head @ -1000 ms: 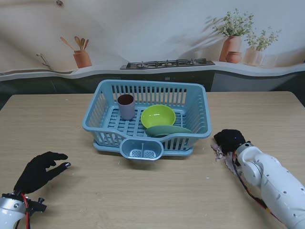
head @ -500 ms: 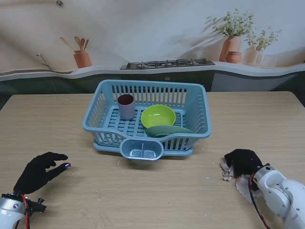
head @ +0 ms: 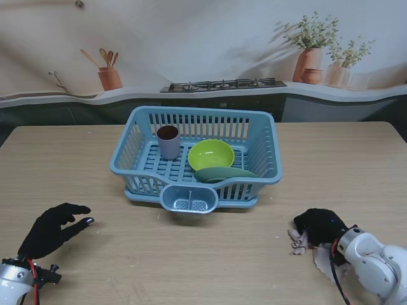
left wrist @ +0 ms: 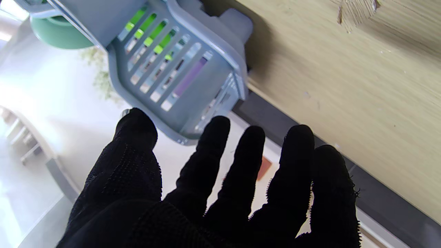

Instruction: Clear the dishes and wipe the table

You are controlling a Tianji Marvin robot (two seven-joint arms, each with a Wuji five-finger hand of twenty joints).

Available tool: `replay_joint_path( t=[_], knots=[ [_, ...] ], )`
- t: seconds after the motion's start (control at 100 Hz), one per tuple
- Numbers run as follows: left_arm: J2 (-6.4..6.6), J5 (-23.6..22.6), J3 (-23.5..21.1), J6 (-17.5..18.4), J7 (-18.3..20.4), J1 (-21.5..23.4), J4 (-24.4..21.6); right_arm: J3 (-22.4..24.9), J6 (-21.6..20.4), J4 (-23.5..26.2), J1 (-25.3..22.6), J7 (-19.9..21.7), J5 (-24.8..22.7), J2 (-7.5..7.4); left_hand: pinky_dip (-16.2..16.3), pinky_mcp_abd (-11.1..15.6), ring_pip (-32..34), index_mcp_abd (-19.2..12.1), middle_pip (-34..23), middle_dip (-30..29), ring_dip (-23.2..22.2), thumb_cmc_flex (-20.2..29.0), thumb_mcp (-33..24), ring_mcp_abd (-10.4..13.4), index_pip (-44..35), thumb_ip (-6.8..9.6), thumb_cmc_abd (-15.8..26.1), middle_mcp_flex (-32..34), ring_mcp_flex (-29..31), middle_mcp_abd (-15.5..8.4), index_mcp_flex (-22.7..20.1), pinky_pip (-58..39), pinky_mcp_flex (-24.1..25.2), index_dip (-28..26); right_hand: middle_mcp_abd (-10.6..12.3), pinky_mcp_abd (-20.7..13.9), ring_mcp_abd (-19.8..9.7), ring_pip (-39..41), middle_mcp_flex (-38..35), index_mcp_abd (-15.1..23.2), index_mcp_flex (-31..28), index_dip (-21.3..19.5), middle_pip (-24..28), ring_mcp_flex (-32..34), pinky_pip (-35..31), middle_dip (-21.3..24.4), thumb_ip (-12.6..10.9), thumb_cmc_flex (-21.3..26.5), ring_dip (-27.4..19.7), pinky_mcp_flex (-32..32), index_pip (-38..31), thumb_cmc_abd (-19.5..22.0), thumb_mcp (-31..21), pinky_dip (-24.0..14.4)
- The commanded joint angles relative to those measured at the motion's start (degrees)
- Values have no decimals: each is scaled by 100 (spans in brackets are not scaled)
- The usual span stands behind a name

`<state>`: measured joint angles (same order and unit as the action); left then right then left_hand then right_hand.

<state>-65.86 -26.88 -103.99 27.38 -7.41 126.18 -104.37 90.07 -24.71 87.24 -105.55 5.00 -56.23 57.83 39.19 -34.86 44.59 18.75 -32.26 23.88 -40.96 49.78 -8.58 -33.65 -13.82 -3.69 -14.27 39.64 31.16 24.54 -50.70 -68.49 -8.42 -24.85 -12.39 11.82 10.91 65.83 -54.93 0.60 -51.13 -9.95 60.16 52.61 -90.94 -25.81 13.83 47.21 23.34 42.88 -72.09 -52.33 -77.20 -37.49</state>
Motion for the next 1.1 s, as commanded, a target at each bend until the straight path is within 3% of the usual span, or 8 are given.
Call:
replay_joint_path(
  t=[0.0, 0.21, 0.42, 0.93, 1.09],
  knots=[
    [-17, -4, 13, -28, 60, 20, -8, -252, -57, -11, -29, 137, -96, 62, -70, 88, -13, 11, 43, -94, 7, 204, 194, -155, 62, 176, 302, -93, -100, 101, -145, 149, 78, -1, 228, -235, 162, 161, -144, -41, -185, 42, -627, 145, -6, 398, 143, 173, -29, -12, 87, 104, -96, 59],
    [-22, -64, 19, -32, 9, 5, 14, -872, 101, 139, 232, 646, 437, 38, -71, 89, -14, 15, 44, -94, 7, 208, 202, -149, 64, 177, 308, -97, -104, 100, -141, 149, 77, 0, 233, -244, 164, 159, -147, -44, -184, 37, -632, 141, -2, 392, 144, 171, -21, -16, 90, 105, -95, 58],
    [-15, -46, 18, -47, 44, 3, 0, -1150, 246, 136, 322, 577, 483, 49, -70, 88, -12, 18, 41, -93, 6, 208, 211, -148, 63, 178, 309, -93, -98, 109, -144, 149, 77, 0, 227, -250, 167, 157, -149, -44, -183, 35, -637, 148, -5, 391, 144, 169, -21, -14, 90, 111, -90, 56],
    [-27, 1, 4, 41, 10, 0, 27, -21, -89, 0, -377, -132, -803, 12, -75, 94, -11, 15, 39, -91, 5, 213, 235, -150, 63, 181, 317, -100, -103, 94, -142, 153, 85, 0, 231, -284, 130, 202, -87, -54, -110, -7, -580, 113, -19, 376, 148, 167, -23, -21, 63, 189, -55, 67],
    [-20, 1, -5, 63, 41, 2, 32, 117, -122, 9, -460, -272, -955, 10, -73, 94, -10, 14, 39, -92, 5, 213, 242, -141, 62, 181, 316, -96, -101, 100, -143, 148, 80, -1, 199, -291, 158, 232, -70, -74, -89, -15, -555, 103, -52, 391, 147, 171, -20, -18, 58, 203, -50, 64]
  ],
)
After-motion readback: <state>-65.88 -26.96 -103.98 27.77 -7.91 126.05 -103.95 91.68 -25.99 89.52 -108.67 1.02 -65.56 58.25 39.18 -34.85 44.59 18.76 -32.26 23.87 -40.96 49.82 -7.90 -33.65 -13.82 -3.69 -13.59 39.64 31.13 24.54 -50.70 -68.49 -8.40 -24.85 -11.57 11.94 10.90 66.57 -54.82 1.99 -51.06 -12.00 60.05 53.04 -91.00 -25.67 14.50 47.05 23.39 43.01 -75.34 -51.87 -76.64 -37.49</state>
